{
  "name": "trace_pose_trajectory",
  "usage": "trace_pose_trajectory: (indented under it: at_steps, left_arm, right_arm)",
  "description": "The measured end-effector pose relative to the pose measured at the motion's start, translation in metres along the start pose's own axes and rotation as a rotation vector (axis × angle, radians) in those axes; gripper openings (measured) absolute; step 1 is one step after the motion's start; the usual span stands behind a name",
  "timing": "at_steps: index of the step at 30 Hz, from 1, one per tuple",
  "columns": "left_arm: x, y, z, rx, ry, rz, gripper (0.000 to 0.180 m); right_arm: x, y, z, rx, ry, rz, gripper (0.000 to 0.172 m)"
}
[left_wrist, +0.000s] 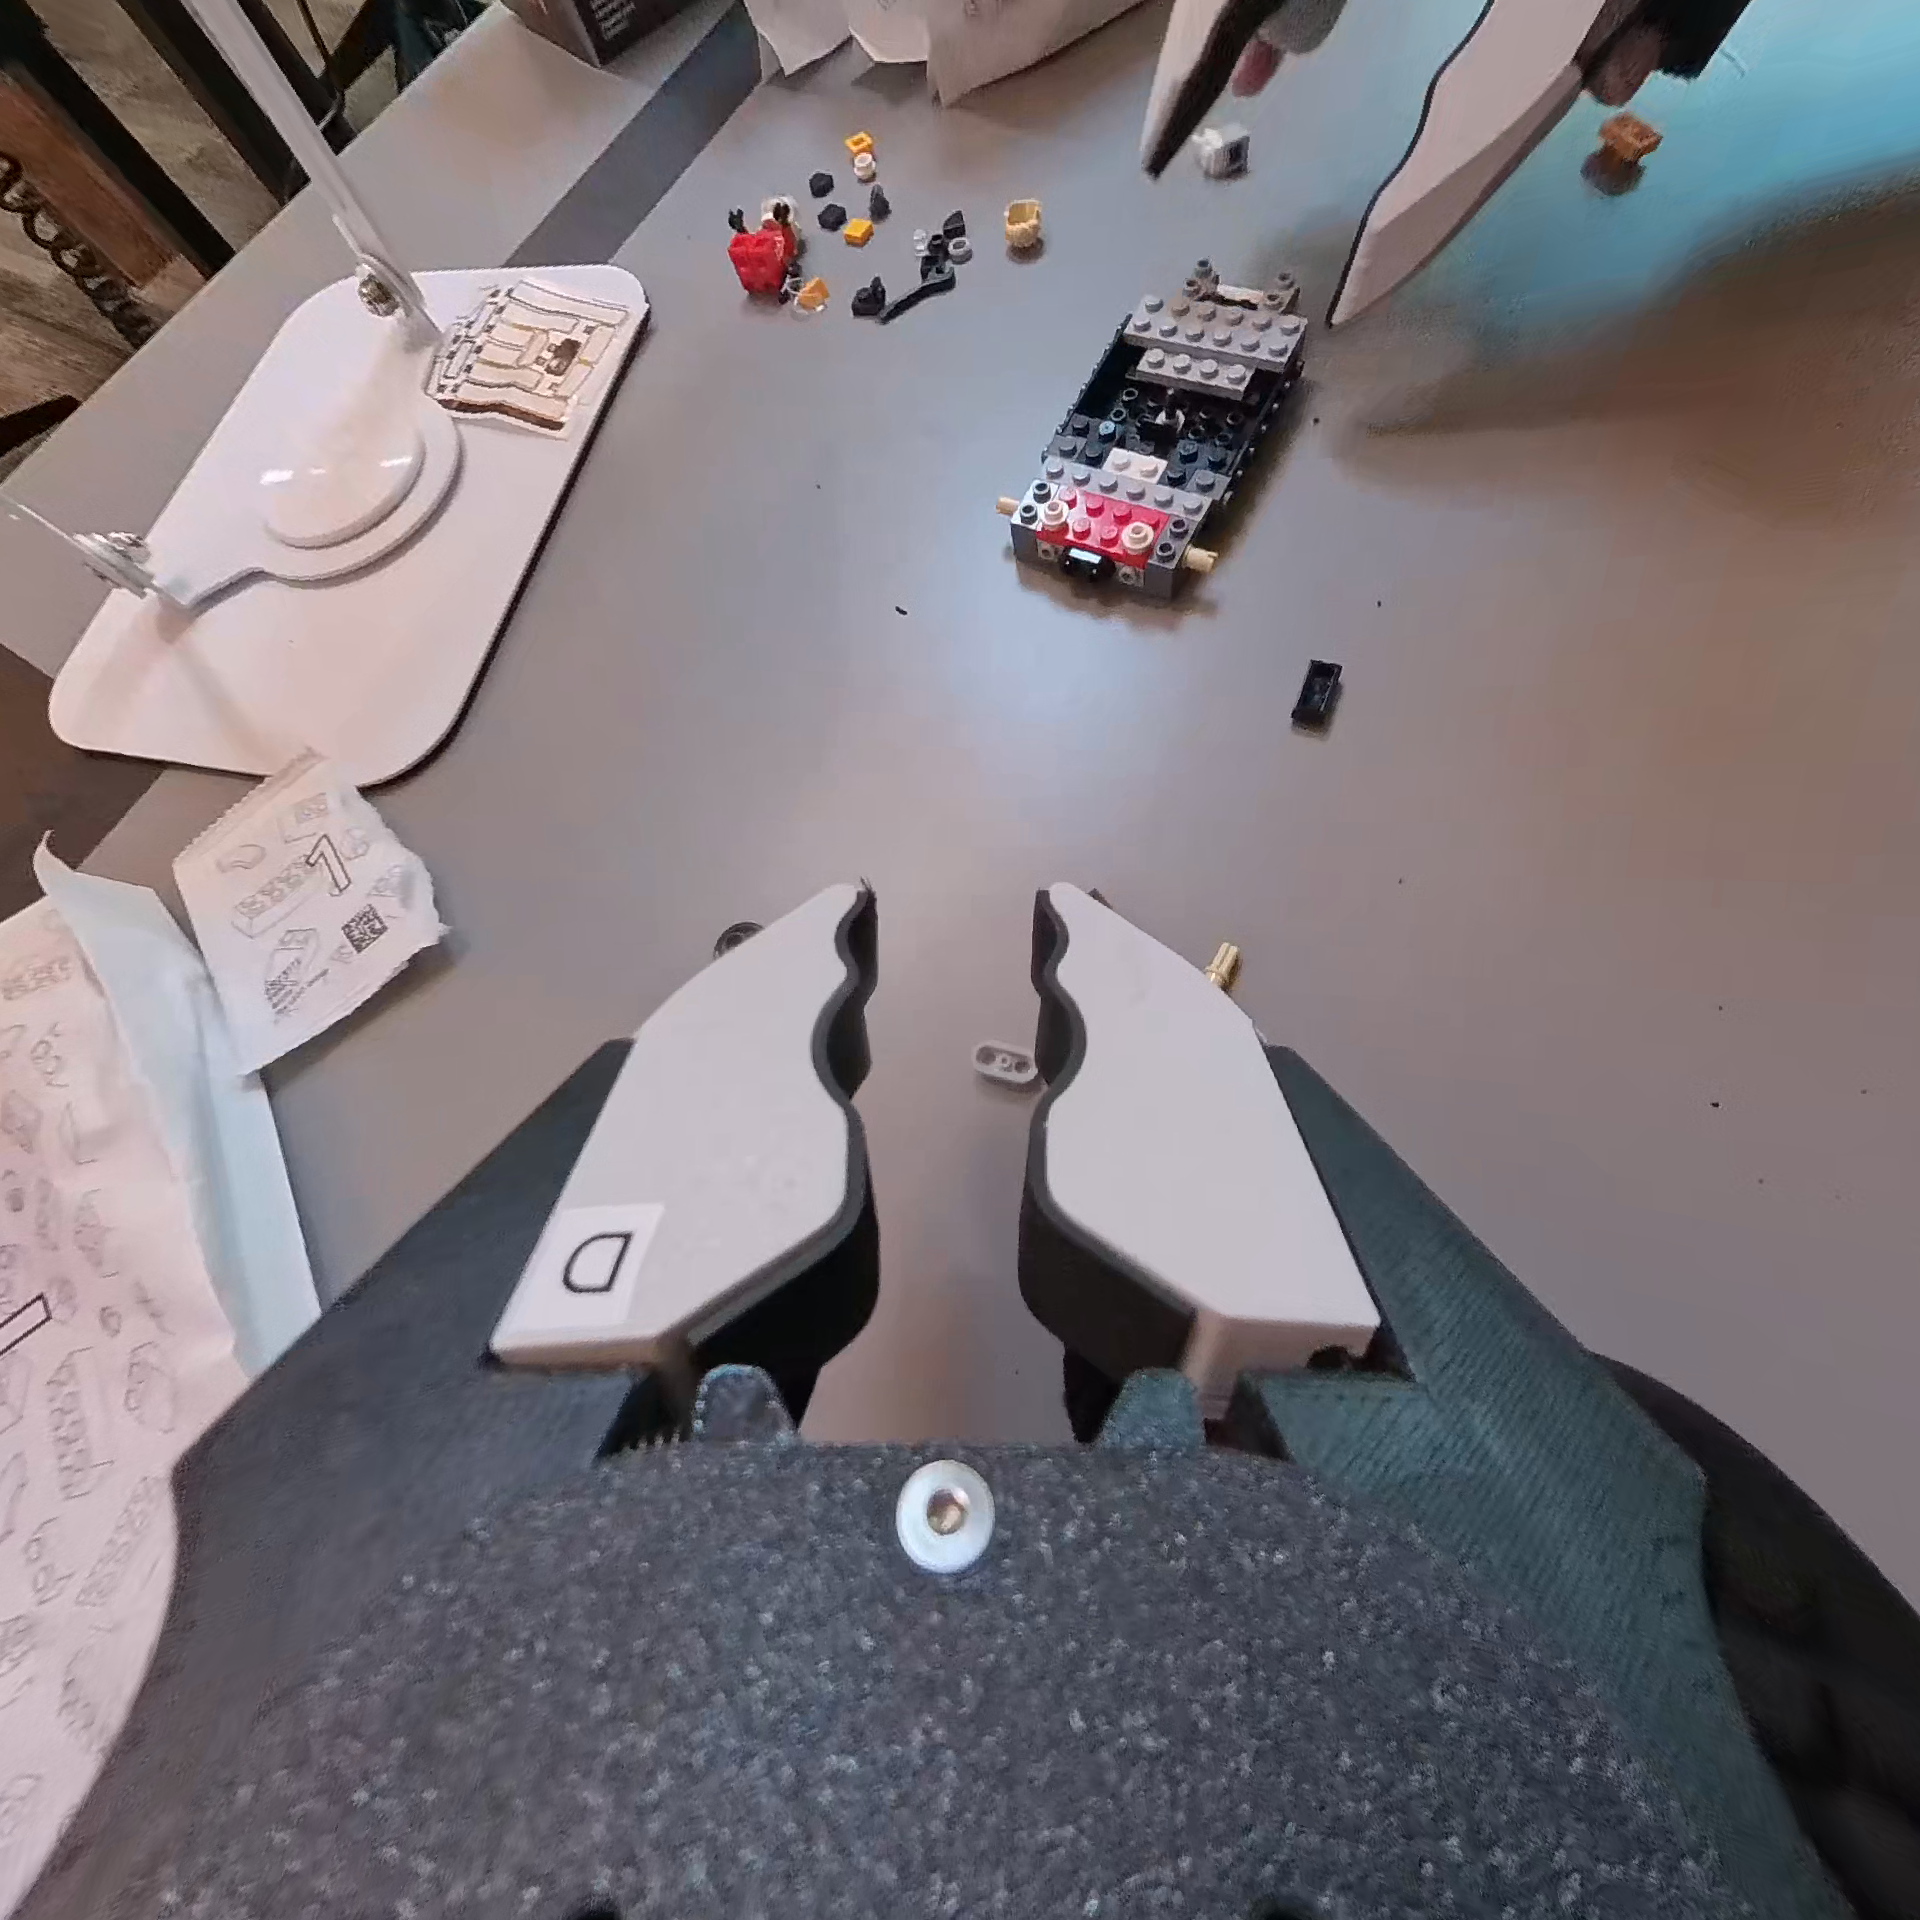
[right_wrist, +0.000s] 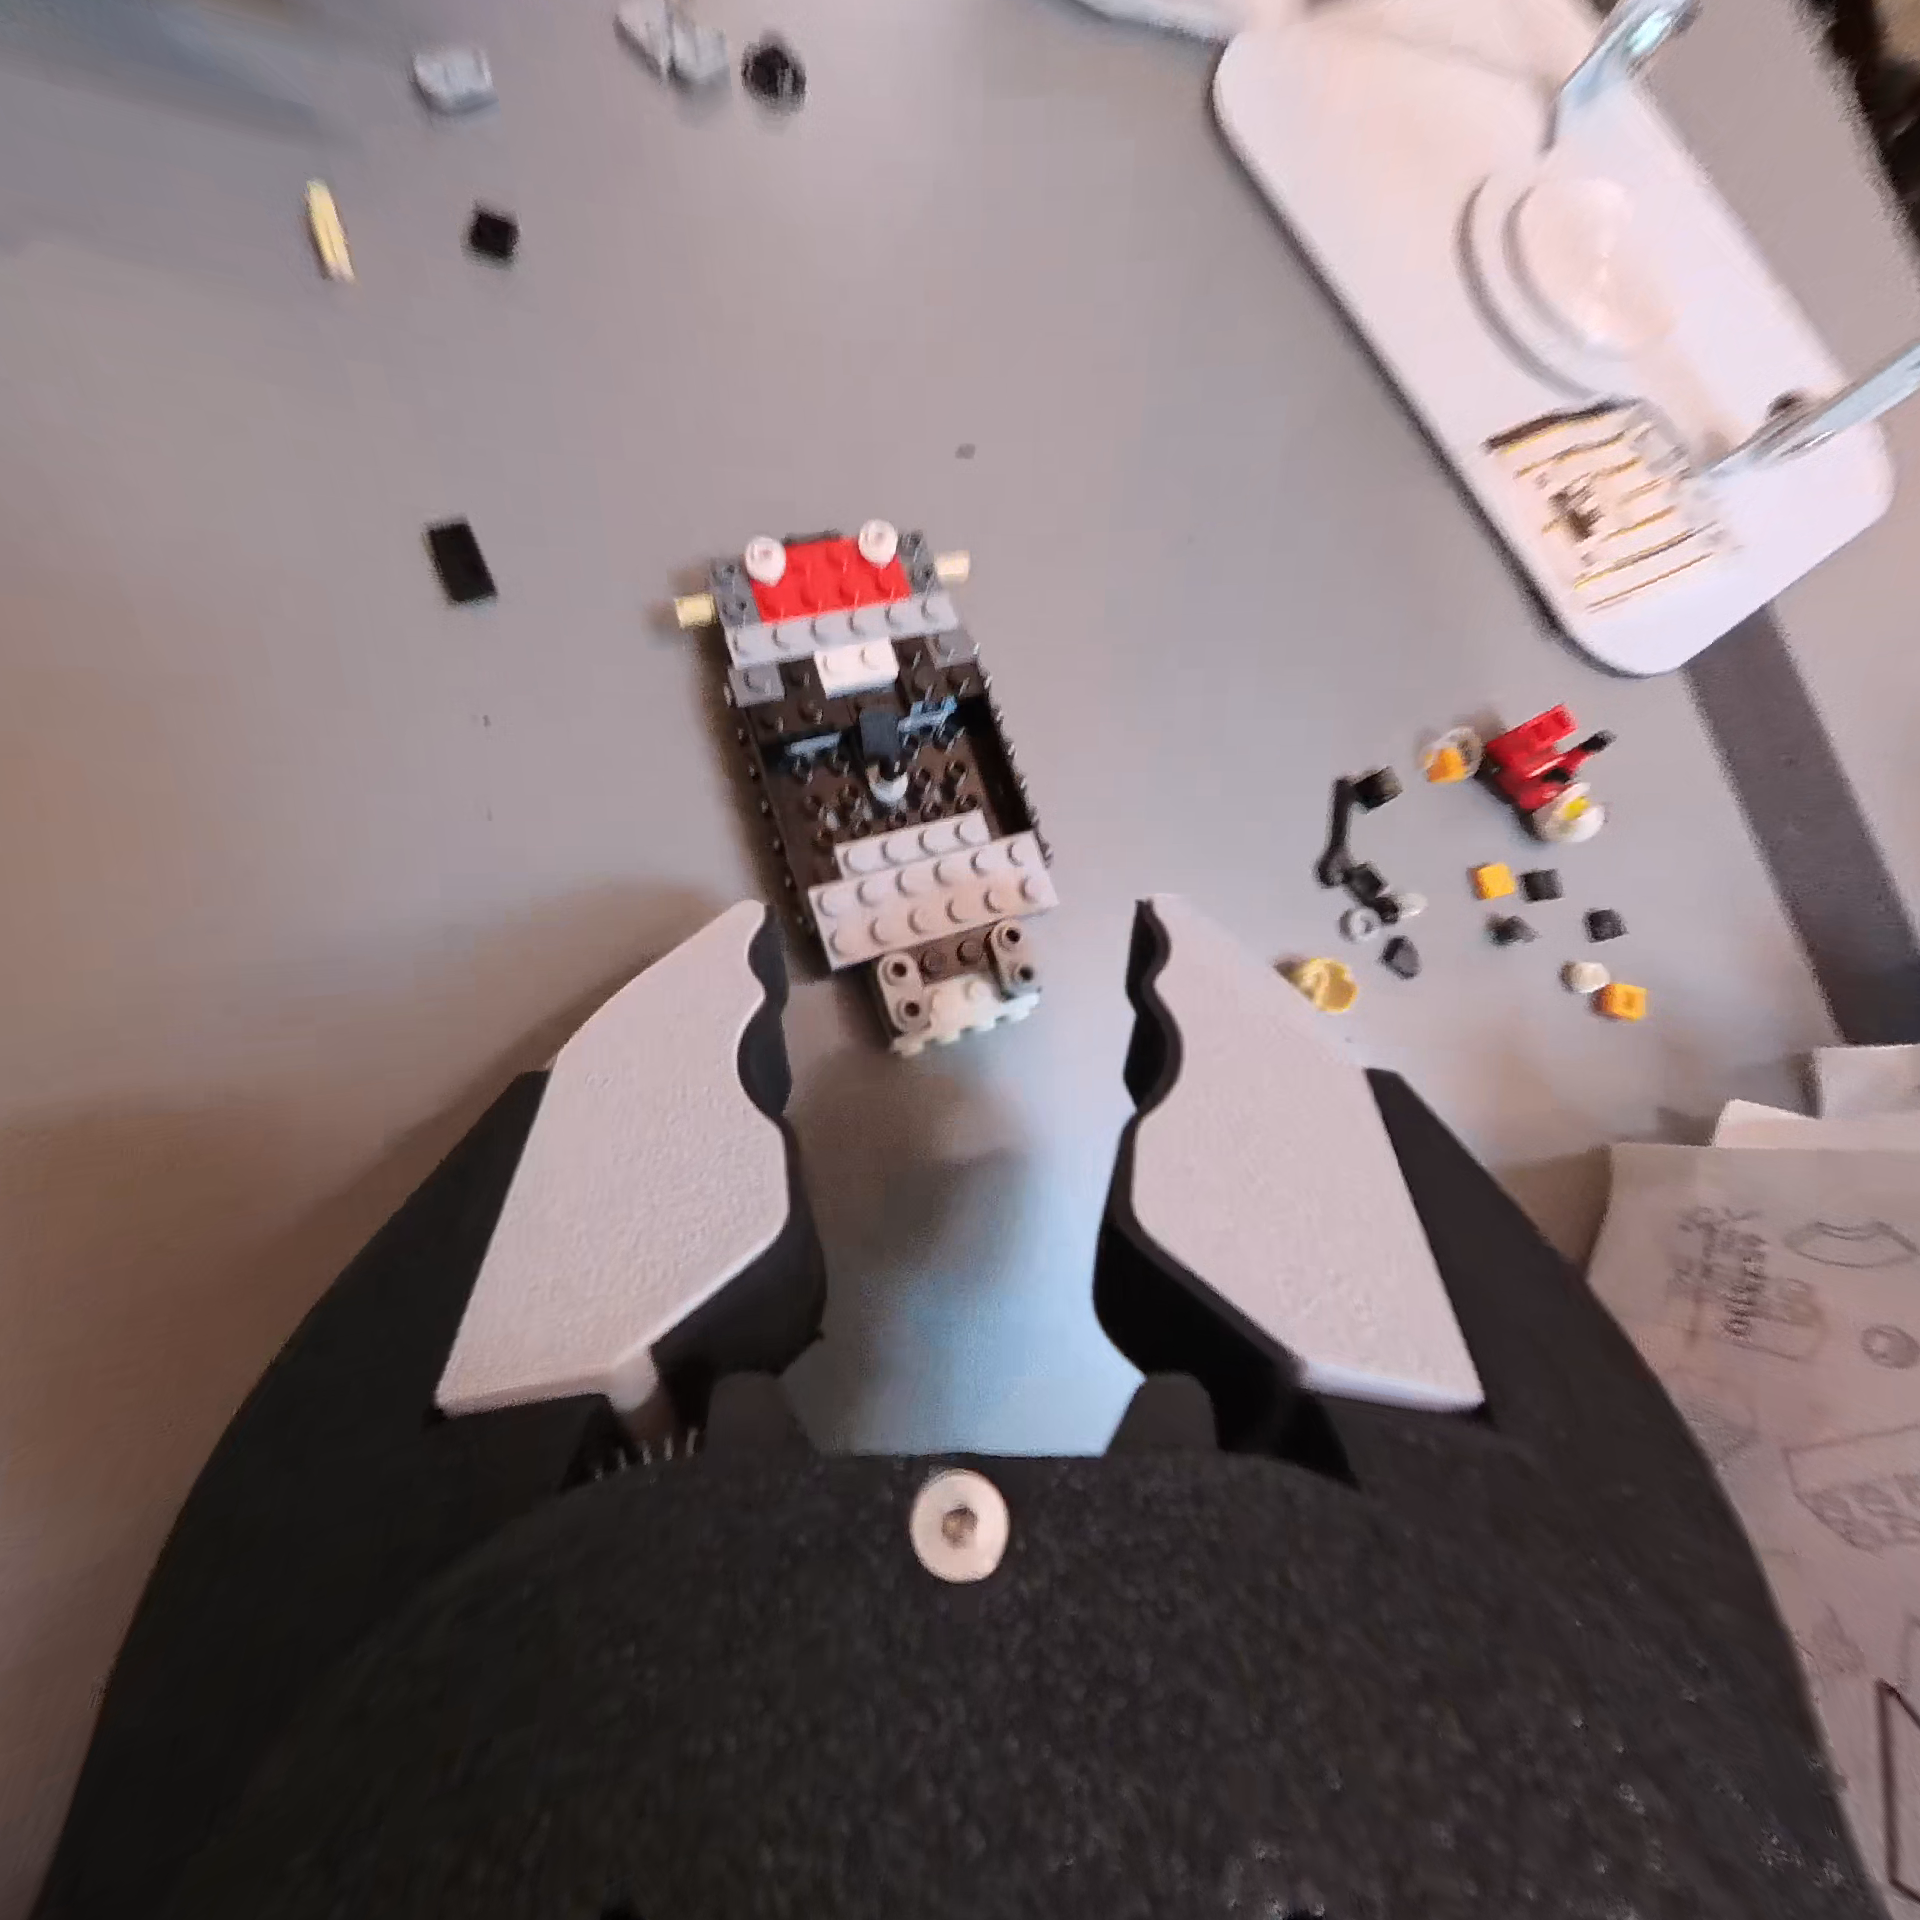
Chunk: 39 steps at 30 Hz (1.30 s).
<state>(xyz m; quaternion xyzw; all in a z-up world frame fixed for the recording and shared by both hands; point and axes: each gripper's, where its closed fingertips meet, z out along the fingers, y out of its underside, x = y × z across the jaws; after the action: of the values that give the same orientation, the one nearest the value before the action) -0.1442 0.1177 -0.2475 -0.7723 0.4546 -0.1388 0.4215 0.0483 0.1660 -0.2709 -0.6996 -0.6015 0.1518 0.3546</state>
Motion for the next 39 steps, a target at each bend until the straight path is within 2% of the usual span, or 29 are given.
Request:
trace_pose_trajectory:
  at_steps: [5,8,11,15,18,21,27,32,36,39]
  left_arm:
    - [-0.008,-0.023,-0.009,0.172,-0.033,-0.082,0.021]
    - [-0.019,-0.032,-0.018,0.261,-0.076,-0.121,0.016]
    - [-0.022,-0.040,-0.027,0.355,-0.081,-0.134,0.000]
    - [-0.023,-0.056,-0.038,0.509,-0.072,-0.114,0.000]
    - [-0.022,-0.061,-0.040,0.558,-0.036,-0.143,0.000]
    - [-0.021,-0.066,-0.042,0.596,-0.016,-0.136,0.000]
    - [-0.011,-0.085,-0.046,0.662,-0.050,-0.004,0.000]
    - [-0.010,-0.092,-0.047,0.710,-0.008,-0.108,0.000]
    - [-0.011,-0.088,-0.045,0.681,0.038,-0.172,0.000]
    - [-0.013,-0.082,-0.041,0.649,0.024,-0.183,0.000]
  right_arm:
    - [0.007,-0.032,-0.016,0.193,0.080,0.029,0.070]
    - [0.015,-0.046,-0.023,0.313,0.148,0.054,0.057]
    - [0.021,-0.056,-0.032,0.411,0.190,0.079,0.044]
    - [0.026,-0.066,-0.044,0.515,0.218,0.116,0.023]
    - [0.029,-0.071,-0.051,0.571,0.254,0.124,0.000]
    - [0.029,-0.070,-0.049,0.554,0.263,0.112,0.000]
    - [0.030,-0.073,-0.047,0.554,0.290,0.091,0.000]
    - [0.038,-0.071,-0.048,0.539,0.367,0.112,0.000]
    - [0.040,-0.066,-0.042,0.529,0.355,0.152,0.000]
    - [0.041,-0.062,-0.037,0.495,0.361,0.144,0.014]
